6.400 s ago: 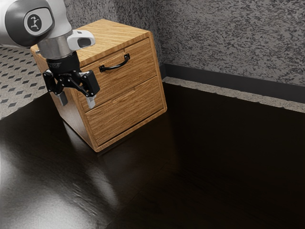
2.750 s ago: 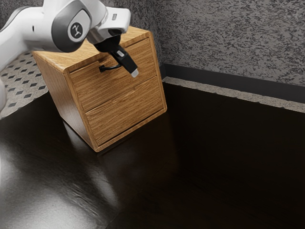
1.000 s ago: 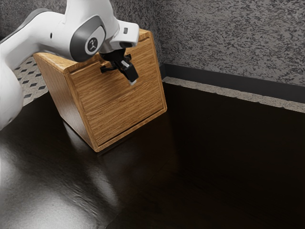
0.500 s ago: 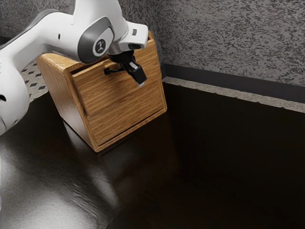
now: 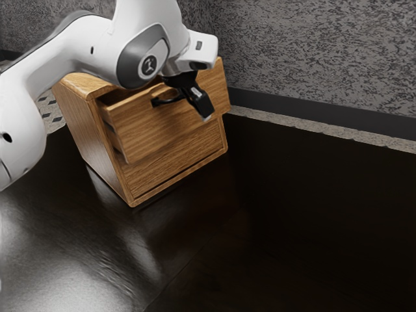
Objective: Pull the drawer handle with one arm to open the drawer
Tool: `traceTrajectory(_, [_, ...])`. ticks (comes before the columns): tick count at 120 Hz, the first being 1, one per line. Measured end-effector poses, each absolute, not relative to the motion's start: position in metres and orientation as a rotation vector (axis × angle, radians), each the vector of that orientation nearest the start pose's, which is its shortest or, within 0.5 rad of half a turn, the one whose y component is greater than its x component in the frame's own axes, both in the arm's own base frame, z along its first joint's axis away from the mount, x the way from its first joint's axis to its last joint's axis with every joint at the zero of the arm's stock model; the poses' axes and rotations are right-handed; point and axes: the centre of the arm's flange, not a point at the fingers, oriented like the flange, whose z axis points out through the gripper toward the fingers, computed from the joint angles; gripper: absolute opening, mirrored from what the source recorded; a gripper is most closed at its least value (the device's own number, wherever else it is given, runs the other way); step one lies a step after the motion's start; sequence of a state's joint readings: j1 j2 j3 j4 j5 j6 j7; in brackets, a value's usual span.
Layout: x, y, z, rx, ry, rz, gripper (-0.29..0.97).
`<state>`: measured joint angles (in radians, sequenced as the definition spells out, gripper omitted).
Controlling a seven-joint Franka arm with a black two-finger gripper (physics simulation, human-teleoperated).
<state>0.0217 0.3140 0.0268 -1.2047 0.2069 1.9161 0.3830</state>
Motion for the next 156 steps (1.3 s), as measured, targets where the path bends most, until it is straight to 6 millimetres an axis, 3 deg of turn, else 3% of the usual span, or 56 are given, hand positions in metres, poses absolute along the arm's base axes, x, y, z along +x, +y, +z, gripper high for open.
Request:
traceTrajectory(18, [0.673,0.035,0.65,-2.758,0.53,-0.491,0.67])
traceTrajectory(25, [0.67,0.029,0.653,-2.756,0.538,-0.497,0.59])
traceTrajectory(59, [0.669,0.016,0.649,-2.763,0.556,-0.488,0.67])
traceTrajectory(90, [0.664,0.001,0.652,-2.765,0.579,-0.494,0.66])
traceTrajectory(100, [0.664,-0.003,0.651,-2.765,0.585,-0.494,0.6])
traceTrajectory(143, [0.667,-0.014,0.647,-2.762,0.592,-0.493,0.66])
traceTrajectory(154, [0.667,-0.021,0.649,-2.752,0.603,-0.496,0.53])
traceTrajectory(156, [0.666,-0.026,0.649,-2.751,0.611,-0.499,0.59])
